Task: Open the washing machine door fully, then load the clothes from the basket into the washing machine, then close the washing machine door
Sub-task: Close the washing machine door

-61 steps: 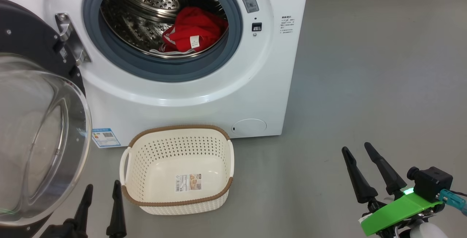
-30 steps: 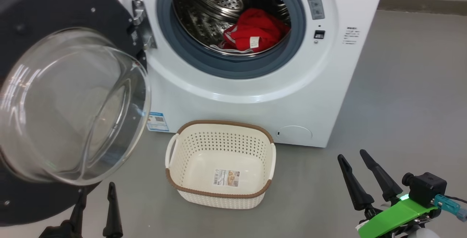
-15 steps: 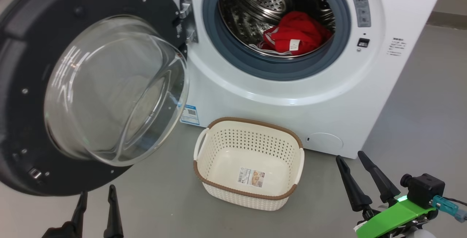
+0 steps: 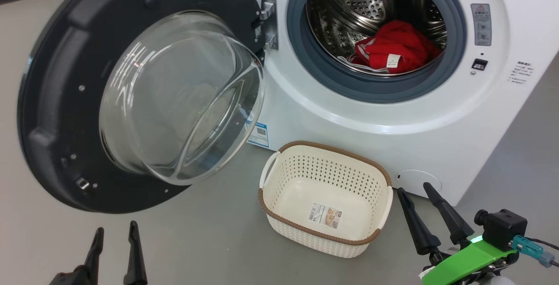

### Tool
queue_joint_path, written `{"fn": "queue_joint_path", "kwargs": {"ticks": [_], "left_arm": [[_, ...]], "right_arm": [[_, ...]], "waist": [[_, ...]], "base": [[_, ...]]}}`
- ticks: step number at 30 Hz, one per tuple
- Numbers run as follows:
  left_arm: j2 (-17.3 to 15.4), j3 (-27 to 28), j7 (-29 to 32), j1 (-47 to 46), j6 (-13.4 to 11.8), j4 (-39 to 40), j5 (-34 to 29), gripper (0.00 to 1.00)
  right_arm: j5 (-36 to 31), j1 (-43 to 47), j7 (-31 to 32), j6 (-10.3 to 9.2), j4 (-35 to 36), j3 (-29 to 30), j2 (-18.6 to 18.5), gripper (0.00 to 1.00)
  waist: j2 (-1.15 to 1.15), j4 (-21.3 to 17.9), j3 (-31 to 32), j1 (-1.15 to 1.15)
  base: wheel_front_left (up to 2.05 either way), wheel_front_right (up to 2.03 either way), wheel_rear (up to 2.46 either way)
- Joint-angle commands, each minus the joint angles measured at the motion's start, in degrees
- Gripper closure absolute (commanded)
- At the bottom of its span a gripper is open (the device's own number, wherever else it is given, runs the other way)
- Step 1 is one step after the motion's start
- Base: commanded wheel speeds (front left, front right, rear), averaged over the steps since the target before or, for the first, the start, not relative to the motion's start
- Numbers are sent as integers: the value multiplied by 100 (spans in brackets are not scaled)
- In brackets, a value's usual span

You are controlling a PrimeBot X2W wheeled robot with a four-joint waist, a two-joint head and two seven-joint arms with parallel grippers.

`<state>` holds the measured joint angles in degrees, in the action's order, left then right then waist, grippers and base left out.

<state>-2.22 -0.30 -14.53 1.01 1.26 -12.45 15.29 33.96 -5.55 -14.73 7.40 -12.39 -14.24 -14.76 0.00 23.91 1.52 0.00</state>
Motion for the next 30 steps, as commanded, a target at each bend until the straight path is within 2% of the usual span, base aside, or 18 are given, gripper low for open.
{"fn": "queue_joint_path", "kwargs": {"ticks": [1,14,30], "left_arm": [[-74,193,-47,-62,-1,156,-55,0],[-77,230,-47,-63,10,194,-78,0],[-122,259,-47,-34,22,202,-93,0]], "right_arm": [[51,-1,-27,9,118,-118,-49,0],[73,-9,-27,9,114,-160,-18,0],[109,-30,-27,9,100,-223,-71,0]], "waist": [[0,67,-1,0],[0,252,-25,0],[0,157,-26,0]], "base": [[0,0,0],[0,0,0],[0,0,0]]}}
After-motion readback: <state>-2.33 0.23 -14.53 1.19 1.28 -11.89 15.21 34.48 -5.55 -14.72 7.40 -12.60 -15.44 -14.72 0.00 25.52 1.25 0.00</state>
